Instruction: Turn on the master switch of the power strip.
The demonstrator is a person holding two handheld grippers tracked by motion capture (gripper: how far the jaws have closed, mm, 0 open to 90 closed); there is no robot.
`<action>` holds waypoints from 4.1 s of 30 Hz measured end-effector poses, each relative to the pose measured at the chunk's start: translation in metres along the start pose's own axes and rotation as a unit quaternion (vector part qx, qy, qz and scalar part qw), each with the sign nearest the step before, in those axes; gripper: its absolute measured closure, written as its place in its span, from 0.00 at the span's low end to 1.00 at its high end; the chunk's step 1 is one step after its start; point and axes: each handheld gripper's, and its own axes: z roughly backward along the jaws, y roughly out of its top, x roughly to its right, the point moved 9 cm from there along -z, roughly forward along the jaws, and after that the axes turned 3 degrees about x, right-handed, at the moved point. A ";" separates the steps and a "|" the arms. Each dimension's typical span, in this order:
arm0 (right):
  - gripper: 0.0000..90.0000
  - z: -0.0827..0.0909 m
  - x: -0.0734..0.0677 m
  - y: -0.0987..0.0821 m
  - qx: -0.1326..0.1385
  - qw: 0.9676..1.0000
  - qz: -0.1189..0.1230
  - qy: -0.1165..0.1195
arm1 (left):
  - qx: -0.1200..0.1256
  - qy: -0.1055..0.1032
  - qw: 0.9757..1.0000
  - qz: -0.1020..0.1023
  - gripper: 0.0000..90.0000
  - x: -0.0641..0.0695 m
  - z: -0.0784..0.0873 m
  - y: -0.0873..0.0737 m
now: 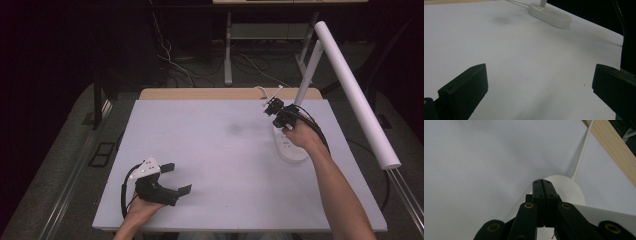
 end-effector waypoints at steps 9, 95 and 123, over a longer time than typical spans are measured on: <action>0.99 -0.012 0.002 -0.001 -0.014 1.000 0.009 -0.016 | -0.003 -0.001 1.000 0.000 0.00 0.000 0.000 0.000; 1.00 -0.036 0.015 -0.020 0.018 0.998 -0.053 -0.026 | -0.015 0.001 1.000 0.003 0.00 -0.002 -0.002 -0.004; 0.88 0.014 -0.016 -0.007 0.094 0.993 -0.058 0.037 | -0.011 0.001 1.000 0.003 0.00 -0.002 -0.002 -0.003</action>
